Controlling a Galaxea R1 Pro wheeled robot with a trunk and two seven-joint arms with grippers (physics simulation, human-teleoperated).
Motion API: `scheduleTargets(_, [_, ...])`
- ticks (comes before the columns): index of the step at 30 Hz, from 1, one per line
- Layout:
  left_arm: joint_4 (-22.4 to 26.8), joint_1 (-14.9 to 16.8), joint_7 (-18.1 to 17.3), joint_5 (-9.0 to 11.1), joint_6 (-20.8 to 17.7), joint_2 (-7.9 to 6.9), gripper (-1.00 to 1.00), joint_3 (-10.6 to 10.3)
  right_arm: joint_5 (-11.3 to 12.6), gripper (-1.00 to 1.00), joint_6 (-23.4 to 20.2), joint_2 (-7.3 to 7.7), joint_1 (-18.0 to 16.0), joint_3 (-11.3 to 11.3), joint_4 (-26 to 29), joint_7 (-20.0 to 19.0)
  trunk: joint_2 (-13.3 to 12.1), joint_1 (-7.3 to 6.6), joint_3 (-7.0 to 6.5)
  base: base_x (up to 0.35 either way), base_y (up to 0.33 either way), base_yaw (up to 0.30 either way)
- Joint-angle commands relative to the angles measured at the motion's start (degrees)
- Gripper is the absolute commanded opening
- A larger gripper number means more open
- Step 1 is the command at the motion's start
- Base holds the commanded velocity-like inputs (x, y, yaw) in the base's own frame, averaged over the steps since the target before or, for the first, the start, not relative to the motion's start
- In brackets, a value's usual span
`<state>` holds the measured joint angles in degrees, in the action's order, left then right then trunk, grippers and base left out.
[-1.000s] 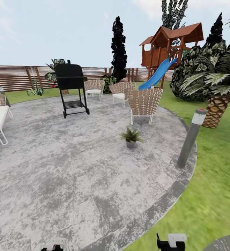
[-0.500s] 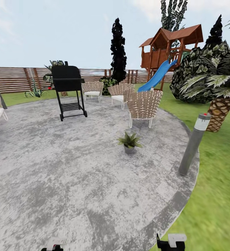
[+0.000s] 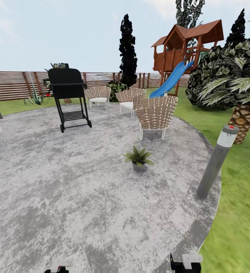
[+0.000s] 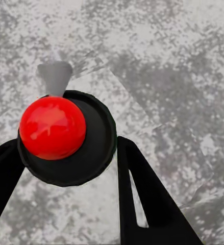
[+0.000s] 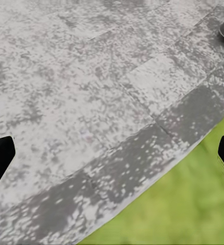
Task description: Pick up the pesticide atomizer in the garden and spray insectifuge to fully cover both potted plants in the garden.
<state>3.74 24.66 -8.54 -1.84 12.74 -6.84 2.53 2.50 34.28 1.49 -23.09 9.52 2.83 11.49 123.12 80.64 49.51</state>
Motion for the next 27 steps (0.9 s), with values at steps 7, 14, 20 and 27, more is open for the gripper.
scheduleTargets(7, [-0.1,0.0,-0.2,-0.2,0.2,-0.01,-1.0,0.3,0.3,1.0,0.1,0.0,0.0,0.5,0.0,0.3,0.0,0.02,0.05,0.332,-0.116,0.0])
scheduleTargets(14, [-0.1,0.0,-0.2,-0.2,0.2,-0.01,-1.0,0.3,0.3,1.0,0.1,0.0,0.0,0.5,0.0,0.3,0.0,0.02,0.05,0.332,-0.115,0.0])
scheduleTargets(20, [-0.1,0.0,-0.2,-0.1,0.2,-0.01,-1.0,0.3,0.3,1.0,0.1,-0.04,0.0,0.5,0.0,0.3,0.0,0.02,0.05,0.332,-0.115,0.0])
scheduleTargets(27, [-0.1,0.0,-0.2,0.0,0.2,-0.01,-1.0,0.3,0.3,1.0,0.1,-0.04,0.0,0.5,0.0,0.3,0.0,0.02,0.05,0.332,-0.057,0.0])
